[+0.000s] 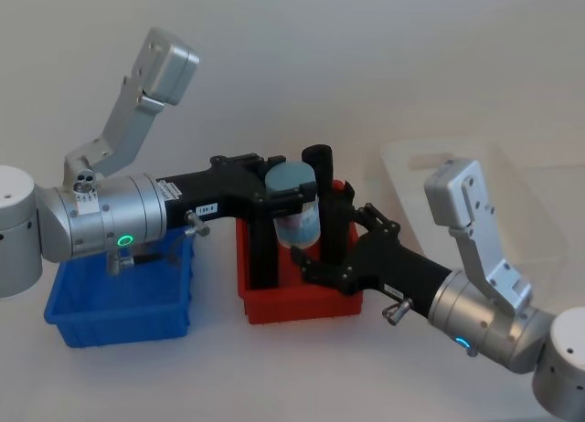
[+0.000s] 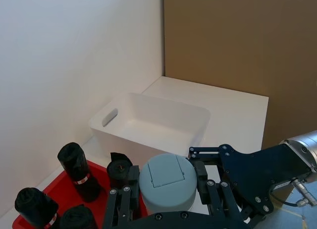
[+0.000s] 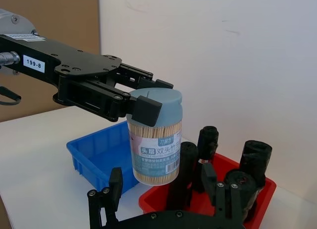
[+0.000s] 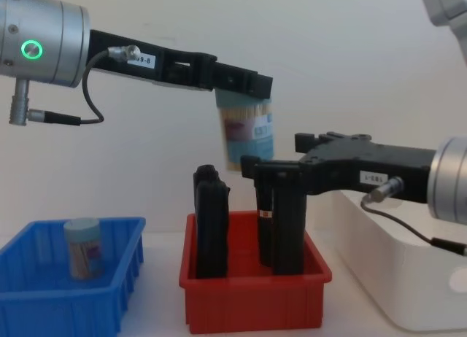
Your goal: Pick the cotton swabs from the blue box and place them into the white box.
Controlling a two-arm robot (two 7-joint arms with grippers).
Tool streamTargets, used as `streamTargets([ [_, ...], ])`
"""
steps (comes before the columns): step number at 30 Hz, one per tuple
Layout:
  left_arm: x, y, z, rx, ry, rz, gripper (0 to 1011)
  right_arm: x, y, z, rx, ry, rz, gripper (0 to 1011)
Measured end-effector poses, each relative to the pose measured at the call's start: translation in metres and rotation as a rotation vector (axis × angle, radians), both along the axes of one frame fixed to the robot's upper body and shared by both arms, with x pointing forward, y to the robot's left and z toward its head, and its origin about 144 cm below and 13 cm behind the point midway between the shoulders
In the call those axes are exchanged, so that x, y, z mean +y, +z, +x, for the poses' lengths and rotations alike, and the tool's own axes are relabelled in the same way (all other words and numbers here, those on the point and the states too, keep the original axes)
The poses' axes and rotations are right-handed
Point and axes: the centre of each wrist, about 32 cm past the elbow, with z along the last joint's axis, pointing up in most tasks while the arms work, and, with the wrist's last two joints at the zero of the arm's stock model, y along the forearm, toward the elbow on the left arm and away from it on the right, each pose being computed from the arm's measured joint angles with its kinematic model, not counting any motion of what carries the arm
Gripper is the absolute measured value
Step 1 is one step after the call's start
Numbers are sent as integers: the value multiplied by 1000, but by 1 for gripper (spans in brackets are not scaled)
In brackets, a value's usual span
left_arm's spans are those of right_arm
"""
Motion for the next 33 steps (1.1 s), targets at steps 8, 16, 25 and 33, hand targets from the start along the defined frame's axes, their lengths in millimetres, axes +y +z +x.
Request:
streamTargets([
  [8,0,0,0,0,0,0,670,10,2,13,4,18,-3,1002],
  [16,0,0,0,0,0,0,670,18,3,26,8,31,-10,1002],
  [25,0,0,0,0,0,0,670,24,4,34,11,53,-13,931],
  [33,0,0,0,0,0,0,670,29,6,39,15,77,-12,731],
])
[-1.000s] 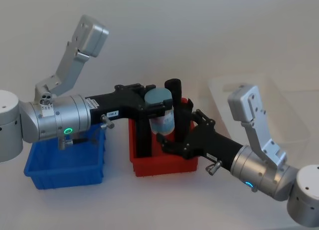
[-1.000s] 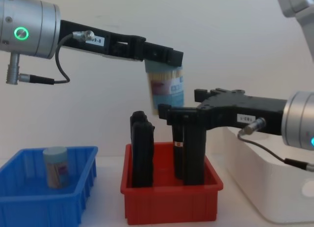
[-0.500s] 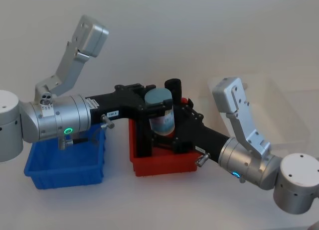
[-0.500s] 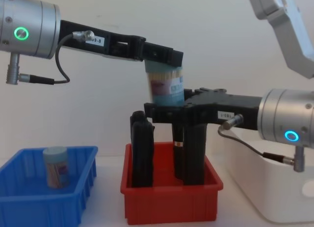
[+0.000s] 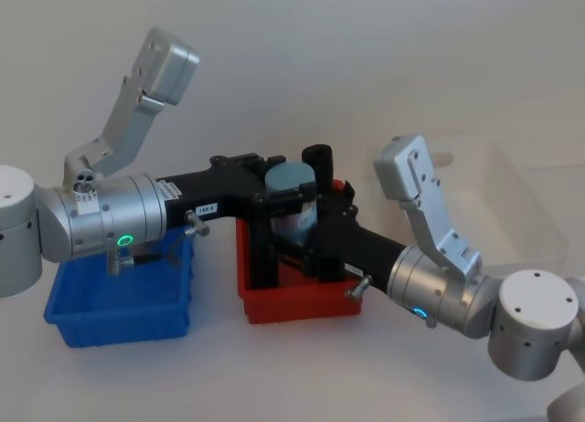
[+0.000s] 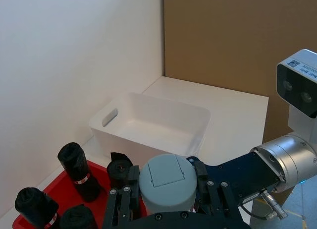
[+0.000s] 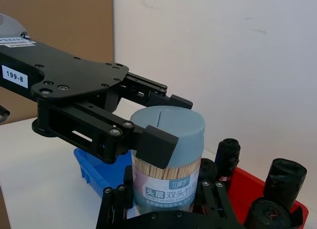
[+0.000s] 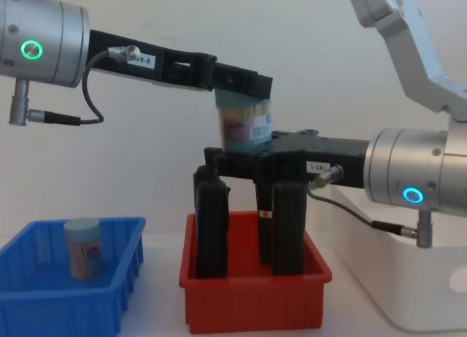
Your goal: Pick the cotton swabs from the blue box and place them into the white box.
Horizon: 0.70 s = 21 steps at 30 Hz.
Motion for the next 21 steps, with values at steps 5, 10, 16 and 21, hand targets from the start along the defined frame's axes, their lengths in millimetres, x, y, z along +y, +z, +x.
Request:
streamTargets([
  [5,0,0,0,-1,1,0,670,1,1,2,3,5,2,633],
  [10,0,0,0,0,0,0,742,4,2,3,3,15,3,633],
  [16,0,0,0,0,0,0,909,4,3,3,4,17,4,633],
  [21,0,0,0,0,0,0,1004,4,3,3,5,15,2,633],
])
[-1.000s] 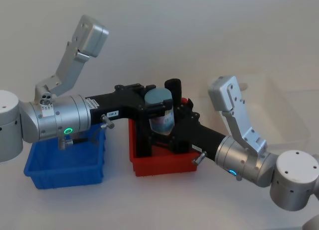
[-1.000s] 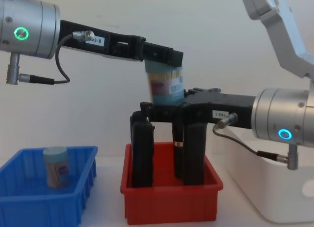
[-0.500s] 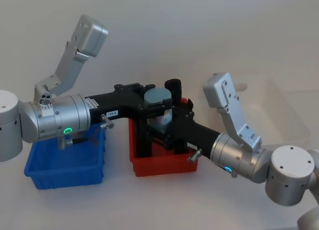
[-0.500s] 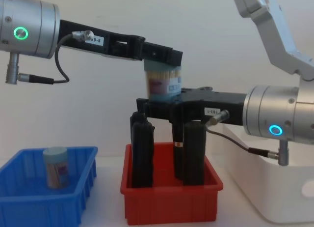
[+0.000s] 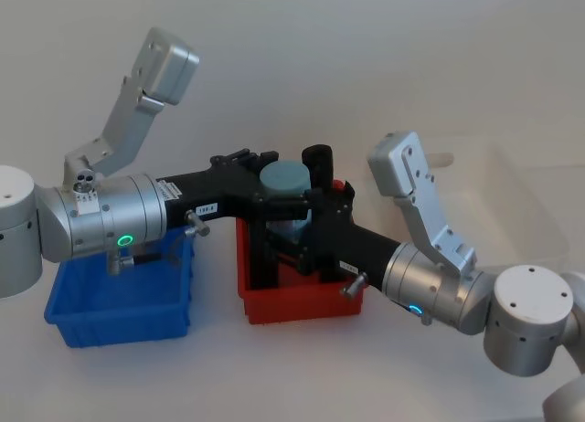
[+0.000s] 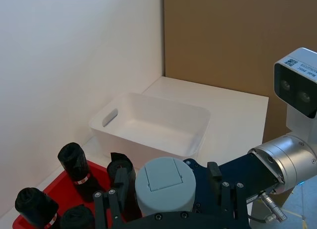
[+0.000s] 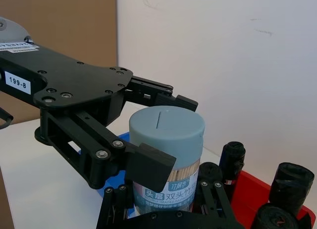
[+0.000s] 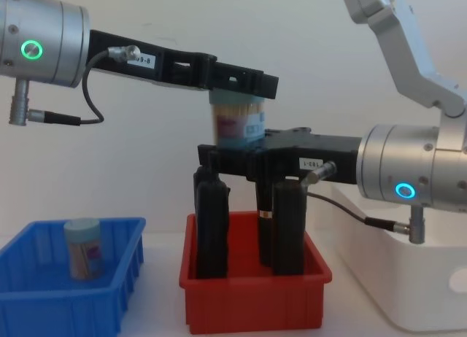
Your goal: Pick the cotton swabs from the blue box and place them into the white box.
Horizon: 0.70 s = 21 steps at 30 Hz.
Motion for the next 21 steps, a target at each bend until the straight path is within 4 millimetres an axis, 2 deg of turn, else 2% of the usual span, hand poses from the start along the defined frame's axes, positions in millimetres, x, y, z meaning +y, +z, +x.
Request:
streamTargets([
  [11,0,0,0,0,0,0,1004,-4,0,-1,2,-32,-1,633],
  [21,0,0,0,0,0,0,1004,-20,-2,-6,6,-132,24,633],
])
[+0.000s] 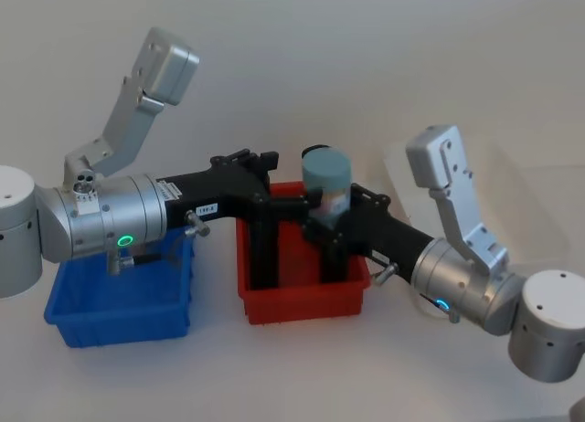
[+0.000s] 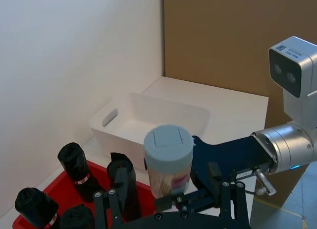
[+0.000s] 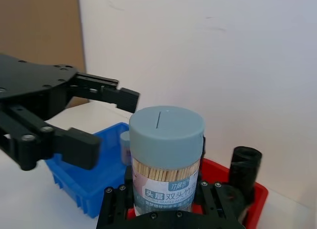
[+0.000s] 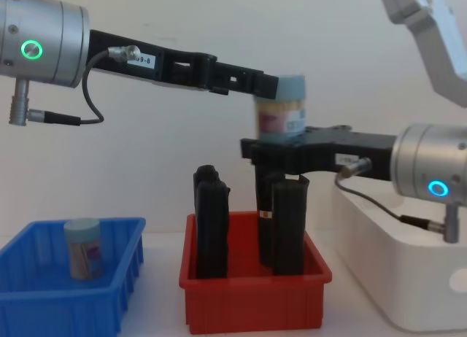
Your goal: Pick the cotton swabs from the blue box and place them into the white box.
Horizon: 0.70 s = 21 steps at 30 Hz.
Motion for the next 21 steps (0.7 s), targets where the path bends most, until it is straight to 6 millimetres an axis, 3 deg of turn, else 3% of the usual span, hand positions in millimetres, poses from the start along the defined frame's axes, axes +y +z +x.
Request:
streamTargets([
  [21,0,0,0,0,0,0,1004,-46,-3,-5,-15,-298,33,633],
])
